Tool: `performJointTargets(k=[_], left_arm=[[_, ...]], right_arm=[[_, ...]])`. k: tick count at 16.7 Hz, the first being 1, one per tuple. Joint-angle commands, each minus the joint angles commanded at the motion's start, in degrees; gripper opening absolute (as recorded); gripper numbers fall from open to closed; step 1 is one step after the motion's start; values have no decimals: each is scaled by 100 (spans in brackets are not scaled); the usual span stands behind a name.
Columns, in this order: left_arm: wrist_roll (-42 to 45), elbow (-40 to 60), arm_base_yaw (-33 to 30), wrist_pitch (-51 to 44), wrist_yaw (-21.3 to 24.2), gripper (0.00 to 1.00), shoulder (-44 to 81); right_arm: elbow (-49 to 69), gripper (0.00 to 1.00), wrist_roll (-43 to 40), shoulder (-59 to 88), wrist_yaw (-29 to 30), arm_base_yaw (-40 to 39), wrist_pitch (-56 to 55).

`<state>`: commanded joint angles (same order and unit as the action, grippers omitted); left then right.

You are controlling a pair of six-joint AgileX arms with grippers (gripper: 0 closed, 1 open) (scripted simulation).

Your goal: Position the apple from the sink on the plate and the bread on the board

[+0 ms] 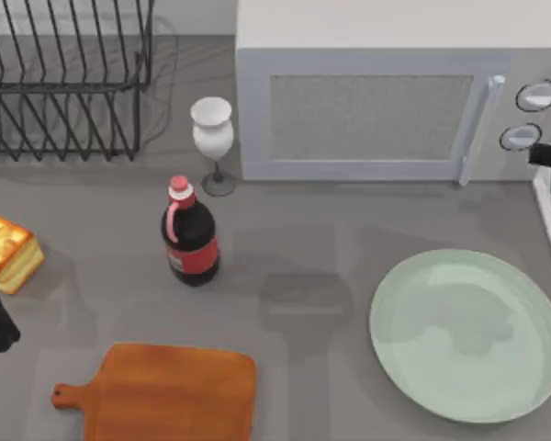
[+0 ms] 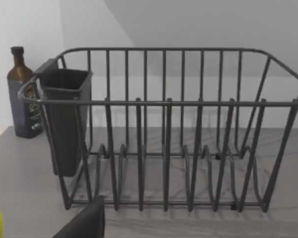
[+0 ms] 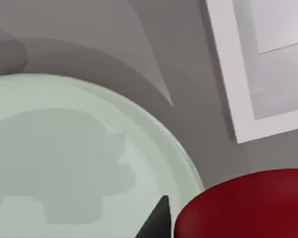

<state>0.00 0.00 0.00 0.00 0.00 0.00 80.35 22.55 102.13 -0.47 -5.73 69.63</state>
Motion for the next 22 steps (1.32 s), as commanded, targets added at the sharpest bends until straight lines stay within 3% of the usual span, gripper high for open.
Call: performJointTargets(k=[8, 15, 22], left_arm=[[0, 0, 0, 0, 0, 100, 0], [0, 0, 0, 0, 0, 100, 0], [0, 0, 0, 0, 0, 100, 0]], right_arm=[[-350, 0, 558, -424, 48, -2005, -58], [-363, 0, 569, -425, 48, -2182, -78], [-363, 53, 569, -425, 48, -2182, -78]])
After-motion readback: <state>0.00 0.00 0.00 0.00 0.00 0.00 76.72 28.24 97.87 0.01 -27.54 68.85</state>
